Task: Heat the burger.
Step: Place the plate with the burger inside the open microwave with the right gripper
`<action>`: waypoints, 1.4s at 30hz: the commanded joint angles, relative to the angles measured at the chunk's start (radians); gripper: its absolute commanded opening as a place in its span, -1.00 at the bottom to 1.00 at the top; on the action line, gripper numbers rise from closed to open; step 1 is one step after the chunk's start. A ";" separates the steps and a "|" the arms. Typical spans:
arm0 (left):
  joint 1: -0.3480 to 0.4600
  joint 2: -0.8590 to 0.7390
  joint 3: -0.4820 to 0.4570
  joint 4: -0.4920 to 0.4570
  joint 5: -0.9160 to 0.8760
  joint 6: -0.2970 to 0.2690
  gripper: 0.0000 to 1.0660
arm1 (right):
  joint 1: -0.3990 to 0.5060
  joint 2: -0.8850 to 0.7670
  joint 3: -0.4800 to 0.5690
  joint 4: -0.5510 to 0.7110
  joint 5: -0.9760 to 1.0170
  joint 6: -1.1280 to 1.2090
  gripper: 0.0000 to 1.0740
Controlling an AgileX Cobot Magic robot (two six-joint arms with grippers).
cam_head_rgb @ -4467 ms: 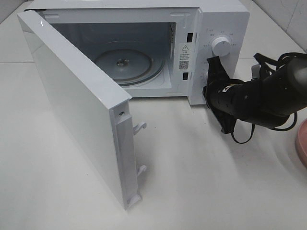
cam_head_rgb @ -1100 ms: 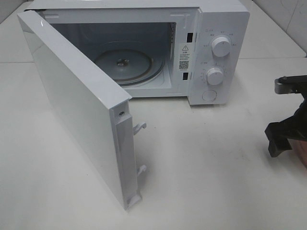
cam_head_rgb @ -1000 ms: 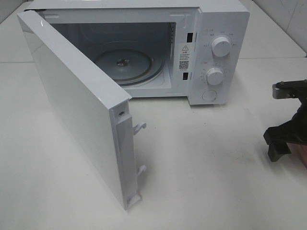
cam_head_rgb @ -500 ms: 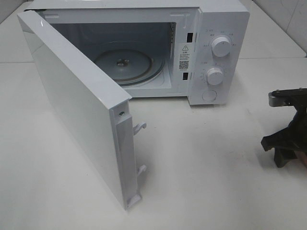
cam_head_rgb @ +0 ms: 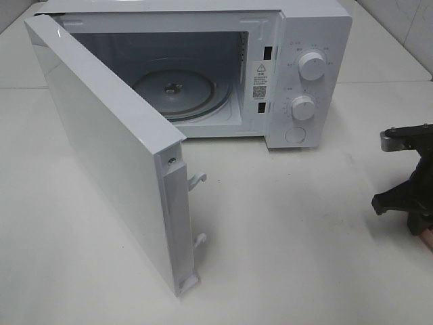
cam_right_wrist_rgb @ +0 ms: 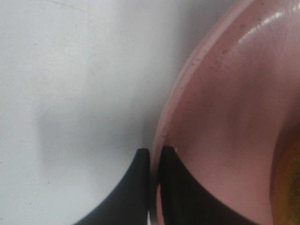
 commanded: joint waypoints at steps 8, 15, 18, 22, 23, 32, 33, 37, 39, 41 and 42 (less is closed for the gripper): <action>0.005 -0.027 0.003 -0.008 -0.005 0.000 0.69 | -0.004 0.006 0.004 0.006 0.023 0.009 -1.00; 0.005 -0.027 0.003 -0.008 -0.005 0.000 0.69 | -0.003 -0.004 0.004 0.005 0.032 0.013 -1.00; 0.005 -0.027 0.003 -0.008 -0.005 0.000 0.69 | -0.003 -0.013 0.004 -0.019 0.036 0.042 -1.00; 0.005 -0.027 0.003 -0.008 -0.005 0.000 0.69 | -0.003 -0.034 0.004 -0.080 0.050 0.107 -1.00; 0.005 -0.027 0.003 -0.008 -0.005 0.000 0.69 | -0.003 -0.034 0.004 -0.080 0.050 0.107 -1.00; 0.005 -0.027 0.003 -0.008 -0.005 0.000 0.69 | 0.010 -0.115 0.004 -0.166 0.092 0.185 -1.00; 0.005 -0.027 0.003 -0.008 -0.005 0.000 0.69 | 0.010 -0.122 0.004 -0.173 0.099 0.190 -1.00; 0.005 -0.027 0.003 -0.008 -0.005 0.000 0.69 | 0.030 -0.148 0.004 -0.206 0.125 0.220 -1.00; 0.005 -0.027 0.003 -0.008 -0.005 0.000 0.69 | 0.058 -0.164 0.004 -0.228 0.140 0.230 -1.00; 0.005 -0.027 0.003 -0.008 -0.005 0.000 0.69 | 0.065 -0.167 0.004 -0.233 0.150 0.230 -1.00; 0.005 -0.027 0.003 -0.008 -0.005 0.000 0.69 | 0.065 -0.167 0.004 -0.233 0.150 0.230 -1.00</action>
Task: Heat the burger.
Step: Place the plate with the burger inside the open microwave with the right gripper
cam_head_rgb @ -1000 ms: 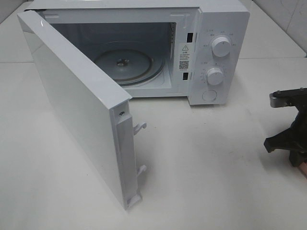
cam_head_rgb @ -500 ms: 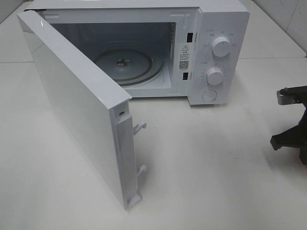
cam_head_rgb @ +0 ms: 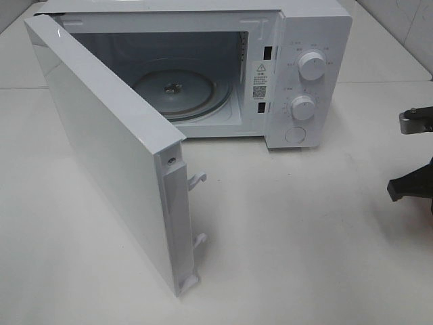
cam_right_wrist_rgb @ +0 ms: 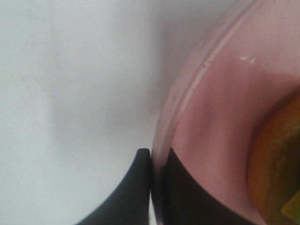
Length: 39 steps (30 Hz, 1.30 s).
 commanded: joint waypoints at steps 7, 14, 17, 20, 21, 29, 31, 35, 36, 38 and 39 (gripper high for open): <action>0.005 -0.027 0.003 -0.008 -0.005 0.000 0.69 | 0.092 -0.038 0.003 -0.126 0.096 0.058 -1.00; 0.005 -0.027 0.003 -0.008 -0.005 0.000 0.69 | 0.167 -0.039 0.003 -0.132 0.167 0.077 -1.00; 0.005 -0.027 0.003 -0.008 -0.005 0.000 0.69 | 0.202 -0.045 0.003 -0.134 0.195 0.080 -1.00; 0.005 -0.027 0.003 -0.008 -0.005 0.000 0.69 | 0.229 -0.062 0.003 -0.137 0.207 0.080 -1.00; 0.005 -0.027 0.003 -0.008 -0.005 0.000 0.69 | 0.245 -0.074 0.003 -0.148 0.220 0.080 -1.00; 0.005 -0.027 0.003 -0.008 -0.005 0.000 0.69 | 0.256 -0.133 0.003 -0.150 0.275 0.084 -1.00; 0.005 -0.027 0.003 -0.008 -0.005 0.000 0.69 | 0.256 -0.145 0.003 -0.149 0.287 0.084 -1.00; 0.005 -0.027 0.003 -0.008 -0.005 0.000 0.69 | 0.271 -0.162 0.003 -0.149 0.305 0.085 -1.00; 0.005 -0.027 0.003 -0.008 -0.005 0.000 0.69 | 0.279 -0.168 0.003 -0.150 0.312 0.085 -1.00; 0.005 -0.027 0.003 -0.008 -0.005 0.000 0.69 | 0.294 -0.183 0.003 -0.150 0.320 0.085 -1.00; 0.005 -0.027 0.003 -0.008 -0.005 0.000 0.69 | 0.315 -0.194 0.003 -0.150 0.330 0.085 -1.00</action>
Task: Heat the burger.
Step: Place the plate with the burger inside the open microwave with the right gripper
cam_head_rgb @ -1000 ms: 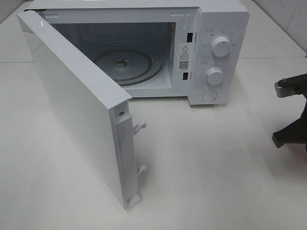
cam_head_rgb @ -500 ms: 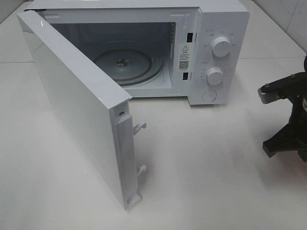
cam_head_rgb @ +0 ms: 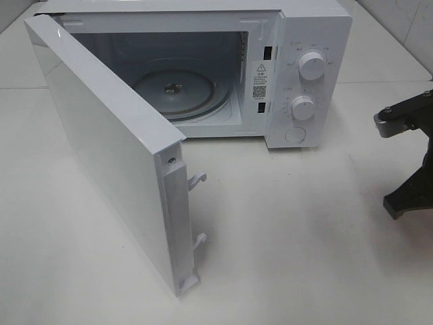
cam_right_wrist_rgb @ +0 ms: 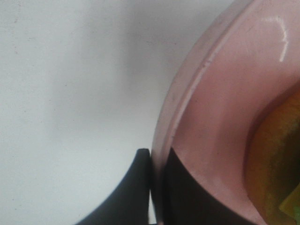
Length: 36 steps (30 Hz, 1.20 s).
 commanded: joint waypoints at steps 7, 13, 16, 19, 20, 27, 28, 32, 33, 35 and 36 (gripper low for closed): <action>0.005 -0.027 0.003 -0.008 -0.005 0.000 0.69 | 0.081 -0.042 -0.001 -0.046 0.082 0.006 -1.00; 0.005 -0.027 0.003 -0.008 -0.005 0.000 0.69 | 0.141 -0.042 -0.001 -0.044 0.125 0.007 -1.00; 0.005 -0.027 0.003 -0.008 -0.005 0.000 0.69 | 0.180 -0.046 -0.001 -0.042 0.138 0.015 -1.00; 0.005 -0.027 0.003 -0.008 -0.005 0.000 0.69 | 0.212 -0.046 -0.001 -0.042 0.141 0.020 -1.00; 0.005 -0.027 0.003 -0.008 -0.005 0.000 0.69 | 0.212 -0.046 -0.001 -0.042 0.141 0.020 -1.00; 0.005 -0.027 0.003 -0.008 -0.005 0.000 0.69 | 0.302 -0.046 -0.001 -0.042 0.141 0.035 -1.00; 0.005 -0.027 0.003 -0.008 -0.005 0.000 0.69 | 0.302 -0.046 -0.001 -0.042 0.141 0.035 -1.00; 0.005 -0.027 0.003 -0.008 -0.005 0.000 0.69 | 0.346 -0.046 -0.001 -0.045 0.142 0.035 -1.00; 0.005 -0.027 0.003 -0.008 -0.005 0.000 0.69 | 0.346 -0.046 -0.001 -0.045 0.142 0.035 -1.00; 0.005 -0.027 0.003 -0.008 -0.005 0.000 0.69 | 0.374 -0.046 -0.001 -0.045 0.140 0.035 -1.00; 0.005 -0.027 0.003 -0.008 -0.005 0.000 0.69 | 0.374 -0.046 -0.001 -0.045 0.140 0.035 -1.00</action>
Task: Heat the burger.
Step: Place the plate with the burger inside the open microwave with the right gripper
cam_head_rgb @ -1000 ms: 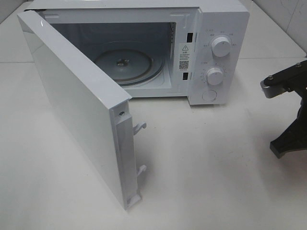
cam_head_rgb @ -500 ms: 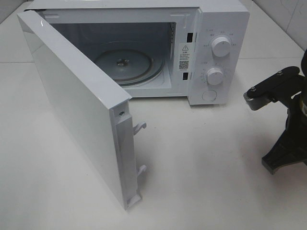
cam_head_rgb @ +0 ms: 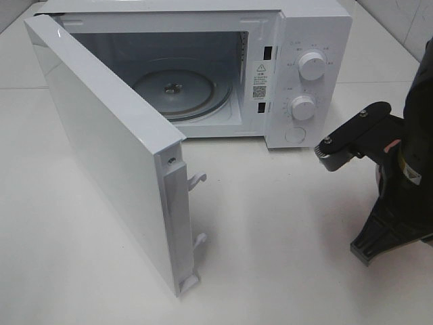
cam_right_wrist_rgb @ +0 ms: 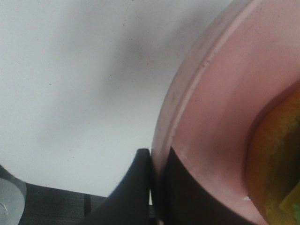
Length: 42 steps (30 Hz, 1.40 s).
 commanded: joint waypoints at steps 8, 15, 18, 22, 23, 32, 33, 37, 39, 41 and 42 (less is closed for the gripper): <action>0.005 -0.027 0.003 -0.008 -0.005 0.000 0.69 | 0.082 -0.012 -0.001 -0.045 0.026 -0.025 -1.00; 0.005 -0.027 0.003 -0.008 -0.005 0.000 0.69 | 0.159 -0.012 -0.001 -0.046 0.023 -0.053 -1.00; 0.005 -0.027 0.003 -0.008 -0.005 0.000 0.69 | 0.192 -0.012 -0.001 -0.046 0.023 -0.054 -1.00; 0.005 -0.027 0.003 -0.008 -0.005 0.000 0.69 | 0.214 -0.012 -0.001 -0.046 0.023 -0.059 -1.00; 0.005 -0.027 0.003 -0.008 -0.005 0.000 0.69 | 0.220 -0.012 -0.001 -0.046 0.022 -0.066 -1.00; 0.005 -0.027 0.003 -0.008 -0.005 0.000 0.69 | 0.224 -0.012 -0.001 -0.063 0.013 -0.172 -1.00; 0.005 -0.027 0.003 -0.008 -0.005 0.000 0.69 | 0.224 -0.012 -0.001 -0.079 0.005 -0.206 -1.00; 0.005 -0.027 0.003 -0.008 -0.005 0.000 0.69 | 0.224 -0.012 -0.001 -0.104 -0.013 -0.268 -1.00; 0.005 -0.027 0.003 -0.008 -0.005 0.000 0.69 | 0.224 -0.012 -0.001 -0.125 -0.036 -0.327 -1.00; 0.005 -0.027 0.003 -0.008 -0.005 0.000 0.69 | 0.224 -0.012 -0.001 -0.130 -0.044 -0.347 -1.00; 0.005 -0.027 0.003 -0.008 -0.005 0.000 0.69 | 0.224 -0.012 -0.001 -0.134 -0.057 -0.389 -1.00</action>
